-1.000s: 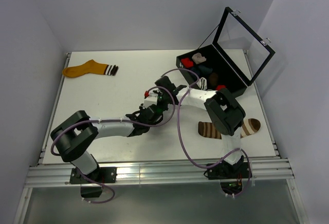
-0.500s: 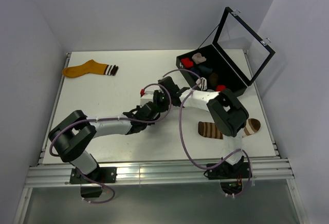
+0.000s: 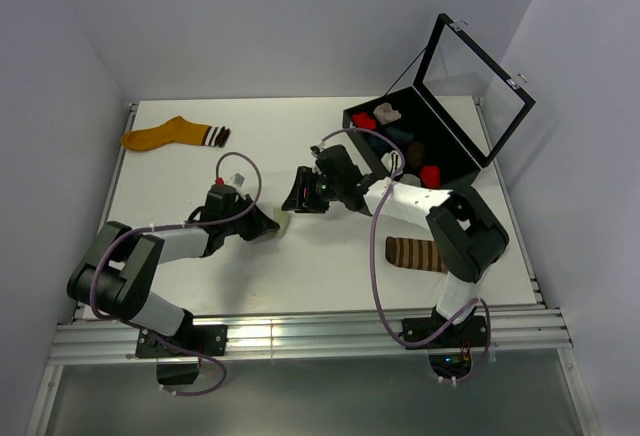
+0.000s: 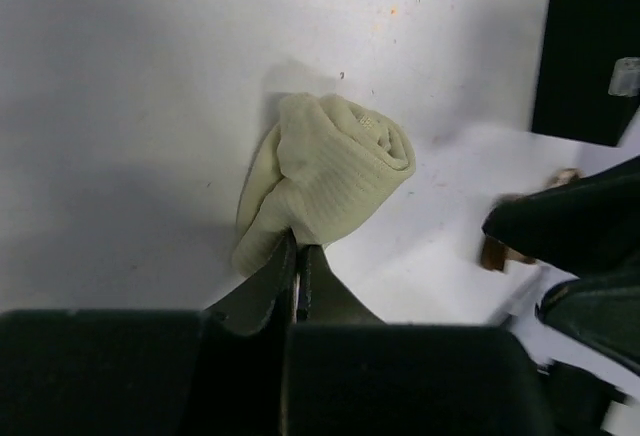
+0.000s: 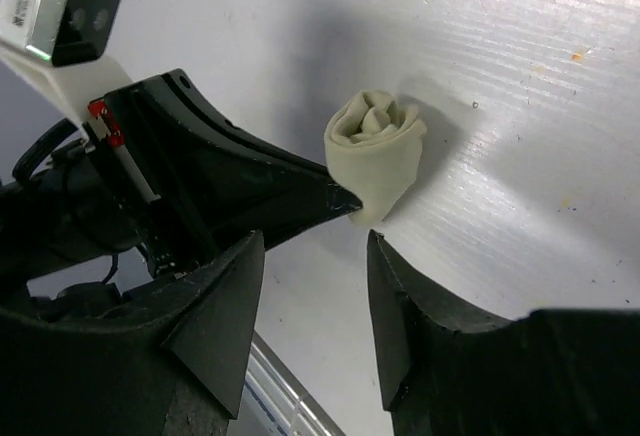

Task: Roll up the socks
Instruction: Roll the sock at the center of the board, then pick up the sock at the center of the board.

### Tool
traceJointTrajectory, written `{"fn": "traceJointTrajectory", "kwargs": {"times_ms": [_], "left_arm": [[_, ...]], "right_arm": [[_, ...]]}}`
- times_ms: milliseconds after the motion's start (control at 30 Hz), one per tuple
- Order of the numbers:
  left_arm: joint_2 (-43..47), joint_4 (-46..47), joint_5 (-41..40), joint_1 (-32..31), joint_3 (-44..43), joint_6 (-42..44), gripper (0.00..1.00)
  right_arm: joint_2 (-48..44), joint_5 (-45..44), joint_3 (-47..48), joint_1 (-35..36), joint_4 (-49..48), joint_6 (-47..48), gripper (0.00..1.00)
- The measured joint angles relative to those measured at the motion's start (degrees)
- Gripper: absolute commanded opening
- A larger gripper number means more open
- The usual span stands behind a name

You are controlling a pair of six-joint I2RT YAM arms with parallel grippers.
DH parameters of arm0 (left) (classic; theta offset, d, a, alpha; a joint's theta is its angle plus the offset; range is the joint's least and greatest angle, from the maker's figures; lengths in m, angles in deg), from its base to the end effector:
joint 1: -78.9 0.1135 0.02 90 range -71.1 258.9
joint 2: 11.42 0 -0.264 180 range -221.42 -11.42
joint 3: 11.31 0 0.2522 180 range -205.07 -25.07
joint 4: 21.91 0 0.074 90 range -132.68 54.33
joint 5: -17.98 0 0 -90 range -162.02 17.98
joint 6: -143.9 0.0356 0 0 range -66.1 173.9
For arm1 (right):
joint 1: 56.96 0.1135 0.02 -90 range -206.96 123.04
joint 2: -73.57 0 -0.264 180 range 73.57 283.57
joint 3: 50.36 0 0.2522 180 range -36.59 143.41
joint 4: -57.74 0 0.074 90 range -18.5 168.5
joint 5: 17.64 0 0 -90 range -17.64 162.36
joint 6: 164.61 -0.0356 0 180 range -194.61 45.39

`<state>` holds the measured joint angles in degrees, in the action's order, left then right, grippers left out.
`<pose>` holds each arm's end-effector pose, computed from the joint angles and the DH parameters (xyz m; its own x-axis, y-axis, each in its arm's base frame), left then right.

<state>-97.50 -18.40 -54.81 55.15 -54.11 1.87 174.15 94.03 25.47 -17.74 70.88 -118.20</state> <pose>0.2416 -0.1178 0.1349 -0.8276 -0.4585 -0.3237 -0.0968 0.6847 -0.7224 0.2876 0.2517 0.2017 -0.9054 0.0881 -0.4152 -0.2611 0.6558 0.7084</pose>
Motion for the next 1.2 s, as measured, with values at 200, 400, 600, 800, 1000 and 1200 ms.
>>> {"fn": "traceJointTrajectory", "kwargs": {"times_ms": [200, 400, 600, 800, 1000, 1200], "left_arm": [[-1.86, 7.3, 10.78, 6.34, 4.9, -6.45, 0.0], [-4.66, 12.52, 15.98, 8.81, 6.73, -10.43, 0.0], [-5.68, 13.33, 17.68, 9.62, 6.8, -10.84, 0.0], [-6.82, 13.4, 18.56, 9.77, 6.1, -10.8, 0.0], [-8.22, 13.86, 19.67, 9.99, 5.53, -10.75, 0.0], [-9.2, 15.13, 20.5, 10.08, 5.51, -10.69, 0.0]], "right_arm": [[1.75, -0.22, -0.07, 0.52, -1.31, 0.72, 0.54], [6.29, -1.99, 2.67, 2.89, 0.87, 2.95, 0.54], [8.83, -4.31, 6.27, 5.55, 3.48, 5.18, 0.54], [11.17, -6.62, 9.18, 6.64, 5.81, 7.17, 0.54], [14.38, -9.33, 12.9, 7.34, 8.85, 8.59, 0.55], [17.0, -12.52, 17.42, 8.48, 12.96, 9.86, 0.54]]}}
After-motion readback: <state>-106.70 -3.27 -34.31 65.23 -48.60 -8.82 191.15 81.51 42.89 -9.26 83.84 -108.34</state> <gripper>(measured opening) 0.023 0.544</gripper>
